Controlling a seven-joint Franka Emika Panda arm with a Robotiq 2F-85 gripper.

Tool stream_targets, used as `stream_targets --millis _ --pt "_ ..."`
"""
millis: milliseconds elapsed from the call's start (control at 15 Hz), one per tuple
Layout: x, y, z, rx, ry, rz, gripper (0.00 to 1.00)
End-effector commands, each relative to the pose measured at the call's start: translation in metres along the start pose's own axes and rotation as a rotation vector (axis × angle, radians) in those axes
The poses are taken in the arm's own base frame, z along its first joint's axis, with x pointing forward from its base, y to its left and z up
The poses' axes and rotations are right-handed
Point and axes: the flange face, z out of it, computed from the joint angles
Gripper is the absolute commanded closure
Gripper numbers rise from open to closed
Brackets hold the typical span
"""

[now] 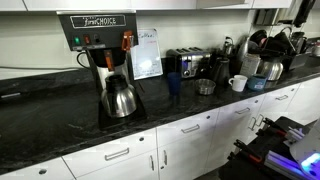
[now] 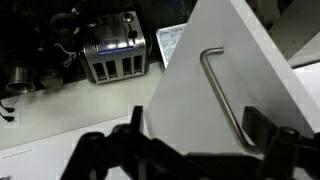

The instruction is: Open the right door of the cabinet above the coffeemaker

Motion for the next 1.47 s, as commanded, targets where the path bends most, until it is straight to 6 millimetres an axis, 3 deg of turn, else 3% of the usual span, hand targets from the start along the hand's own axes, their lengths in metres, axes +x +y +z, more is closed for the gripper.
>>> stream_targets --millis 0,267,467,733,1400 --pt "-0.009 0.027 -0.024 0.086 -0.044 0.012 0.0" --pt "-0.029 0.046 -0.056 0.112 -0.124 0.017 0.0" --pt "-0.038 0.041 -0.069 0.113 -0.128 0.02 0.0" --pt "-0.04 0.024 -0.069 0.116 -0.116 0.005 0.0" --pt "-0.047 0.029 -0.071 0.117 -0.102 0.001 0.0"
